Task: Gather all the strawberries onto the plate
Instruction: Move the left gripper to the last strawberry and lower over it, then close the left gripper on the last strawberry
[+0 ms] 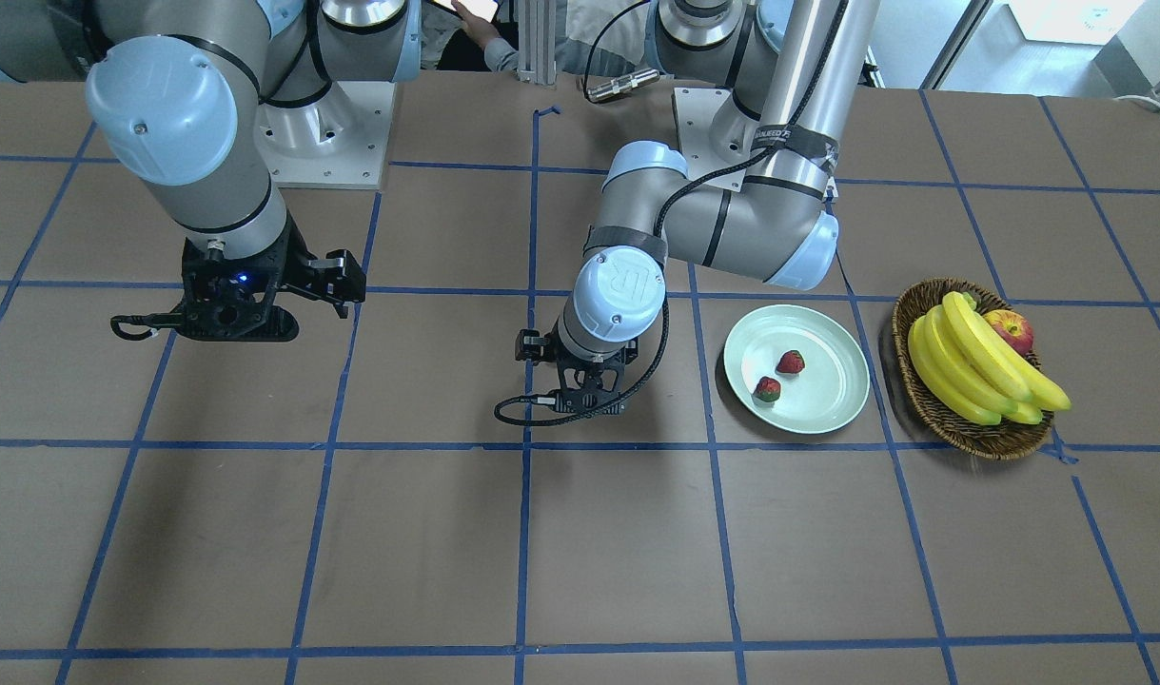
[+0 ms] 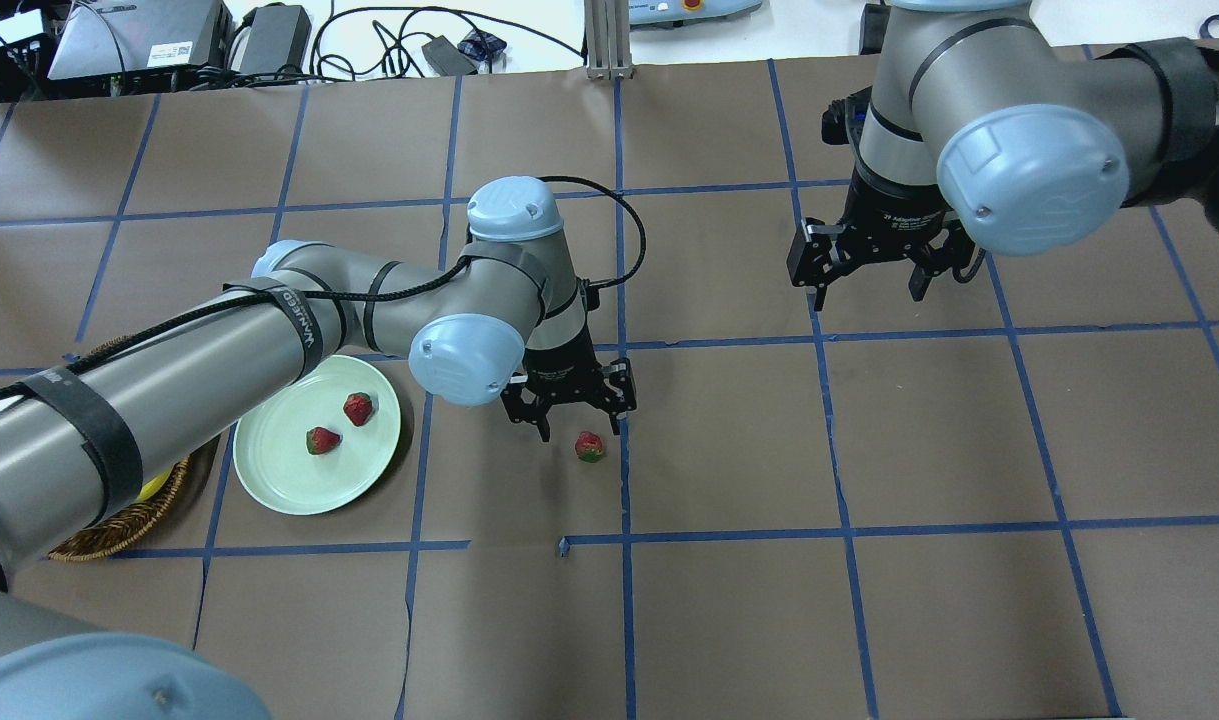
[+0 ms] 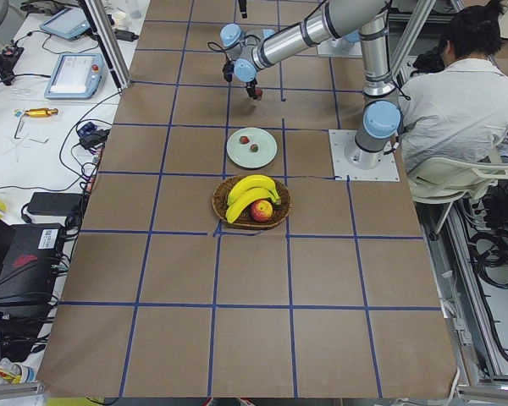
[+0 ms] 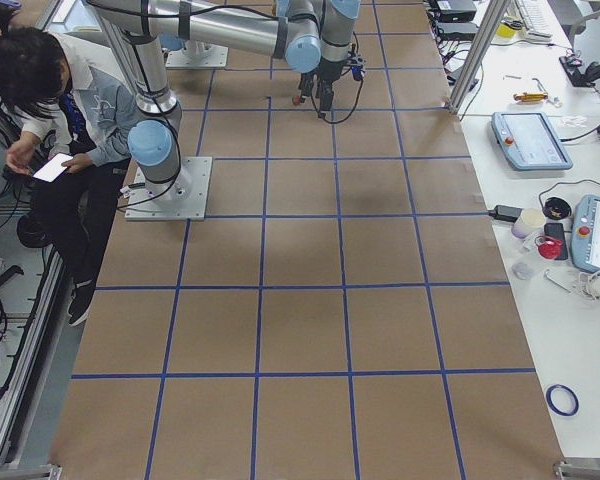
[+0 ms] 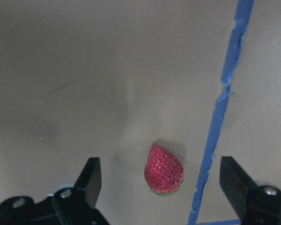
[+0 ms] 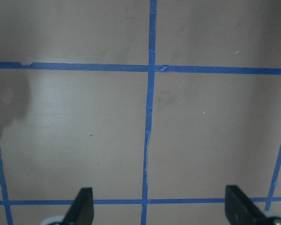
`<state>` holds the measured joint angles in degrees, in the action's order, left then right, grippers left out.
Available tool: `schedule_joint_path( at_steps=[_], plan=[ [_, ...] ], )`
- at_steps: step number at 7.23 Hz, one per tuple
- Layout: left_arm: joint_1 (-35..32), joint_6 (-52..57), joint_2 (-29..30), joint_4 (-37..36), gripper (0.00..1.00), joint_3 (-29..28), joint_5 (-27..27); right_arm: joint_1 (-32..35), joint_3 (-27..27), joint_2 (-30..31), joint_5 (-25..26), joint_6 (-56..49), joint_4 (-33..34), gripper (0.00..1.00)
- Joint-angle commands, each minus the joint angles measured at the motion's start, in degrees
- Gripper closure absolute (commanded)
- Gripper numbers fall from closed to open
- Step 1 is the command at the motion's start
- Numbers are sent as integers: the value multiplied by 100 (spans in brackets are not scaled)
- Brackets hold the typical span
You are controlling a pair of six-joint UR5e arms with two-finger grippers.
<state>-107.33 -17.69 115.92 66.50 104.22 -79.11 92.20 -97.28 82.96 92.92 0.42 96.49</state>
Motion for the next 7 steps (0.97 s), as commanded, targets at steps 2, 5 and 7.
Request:
schedule_joint_path(
  at_steps=[2, 5, 7],
  plan=[
    [-68, -506, 45, 12, 37, 81, 1, 0, -2, -8, -2, -16, 19, 0],
    [-69, -490, 27, 21, 100, 55, -16, -9, -2, -8, -2, -95, 27, 0],
    [-51, -472, -139, 21, 100, 28, -69, -9, -2, -8, -2, -86, 27, 0]
  ],
)
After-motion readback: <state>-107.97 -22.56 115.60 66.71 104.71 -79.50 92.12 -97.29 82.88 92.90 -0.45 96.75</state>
